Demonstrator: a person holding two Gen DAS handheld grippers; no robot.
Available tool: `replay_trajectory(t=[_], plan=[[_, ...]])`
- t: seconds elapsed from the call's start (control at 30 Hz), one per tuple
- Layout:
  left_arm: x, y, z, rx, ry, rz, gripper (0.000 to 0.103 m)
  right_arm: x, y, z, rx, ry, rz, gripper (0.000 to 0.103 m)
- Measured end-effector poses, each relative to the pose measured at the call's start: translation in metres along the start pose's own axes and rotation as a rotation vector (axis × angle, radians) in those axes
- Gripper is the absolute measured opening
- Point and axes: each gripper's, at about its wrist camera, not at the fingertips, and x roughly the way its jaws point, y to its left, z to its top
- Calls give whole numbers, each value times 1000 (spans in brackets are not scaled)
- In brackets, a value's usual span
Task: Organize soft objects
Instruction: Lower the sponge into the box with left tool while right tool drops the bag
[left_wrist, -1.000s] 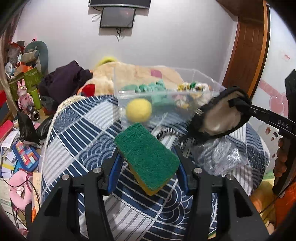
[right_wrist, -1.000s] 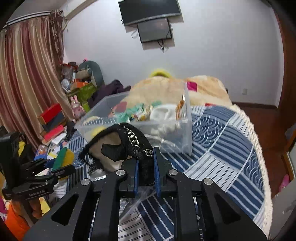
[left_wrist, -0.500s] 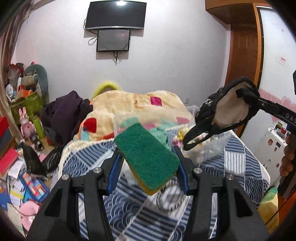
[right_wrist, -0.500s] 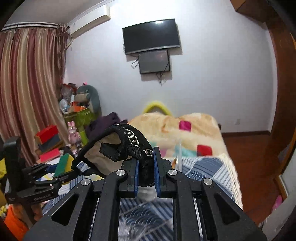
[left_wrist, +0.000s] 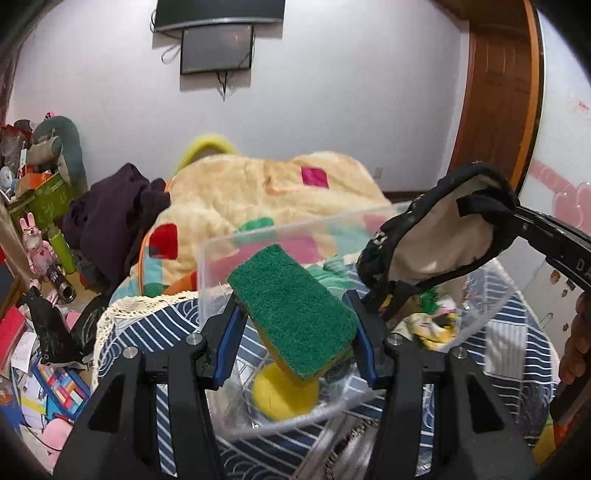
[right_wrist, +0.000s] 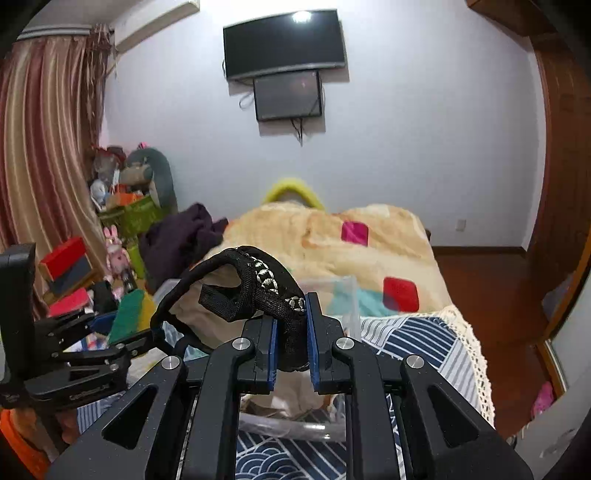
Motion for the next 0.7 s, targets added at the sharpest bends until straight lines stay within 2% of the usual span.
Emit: replay_trajectory(t=[0.13,0.43,0.5,0.57,0.63,0.7], plan=[[18,-1,-2,-5,52,-17,53,17,0,-4,-20,50,-15,12],[31,4,-2,-41,103,-43,55,33,5,-7,-87,134,-42,15],[28,3,-1,-38,103,-51,56,35,8,-7,-97,152,-37,25],[23,1,-1,-27,97,-55,60,33,8,-10,-113,163,-39,44],[15,-2,-1,-13,82,-50,67,29,8,-12,-126,157,-40,49],[6,-5,-1,-1,65,-50,71,22,7,-13,-138,152,-37,50]])
